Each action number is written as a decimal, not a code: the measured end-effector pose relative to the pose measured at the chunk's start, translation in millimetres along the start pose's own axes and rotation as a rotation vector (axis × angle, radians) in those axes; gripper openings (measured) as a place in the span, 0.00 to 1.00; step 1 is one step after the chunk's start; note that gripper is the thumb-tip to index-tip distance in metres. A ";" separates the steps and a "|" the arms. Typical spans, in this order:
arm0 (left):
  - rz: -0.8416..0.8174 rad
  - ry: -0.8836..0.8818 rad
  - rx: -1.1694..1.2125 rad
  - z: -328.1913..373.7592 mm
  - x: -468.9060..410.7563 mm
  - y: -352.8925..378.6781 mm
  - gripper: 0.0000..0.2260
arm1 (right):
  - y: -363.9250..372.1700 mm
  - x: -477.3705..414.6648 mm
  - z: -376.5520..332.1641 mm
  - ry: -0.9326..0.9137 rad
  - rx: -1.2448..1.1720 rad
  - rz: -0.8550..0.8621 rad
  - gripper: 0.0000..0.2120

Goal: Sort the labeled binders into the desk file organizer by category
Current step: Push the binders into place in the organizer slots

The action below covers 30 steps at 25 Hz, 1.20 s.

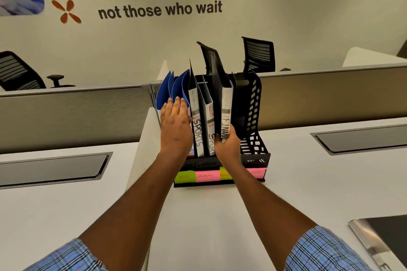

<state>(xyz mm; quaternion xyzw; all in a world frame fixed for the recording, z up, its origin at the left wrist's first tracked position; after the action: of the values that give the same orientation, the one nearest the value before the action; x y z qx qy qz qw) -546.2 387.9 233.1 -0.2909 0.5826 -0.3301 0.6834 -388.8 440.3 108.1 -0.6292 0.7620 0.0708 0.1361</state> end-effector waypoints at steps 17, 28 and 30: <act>-0.259 0.073 -0.142 2.2 -2.1 1.1 0.27 | -19.8 20.3 -22.8 0.127 0.308 -0.155 0.39; -0.353 -0.024 0.345 95.6 133.7 12.8 0.18 | -78.8 83.9 -60.6 0.092 0.492 -0.227 0.39; -0.421 -0.086 0.474 112.5 153.3 20.6 0.14 | -94.3 98.8 -58.0 0.098 0.533 -0.248 0.39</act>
<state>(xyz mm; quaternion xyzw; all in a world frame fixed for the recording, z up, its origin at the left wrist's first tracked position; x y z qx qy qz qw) -416.9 280.9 141.4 -0.2518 0.3870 -0.5781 0.6728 -320.4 312.6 140.0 -0.6621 0.6768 -0.1794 0.2672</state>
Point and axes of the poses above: each hand's wrist, its own x-axis away from the middle knuckle, its own y-axis out of the palm, z = x × y, the point moved 8 cm from there along -x, towards the middle knuckle, and after that the axes turned 6 degrees about -x, right-handed, at the moved point
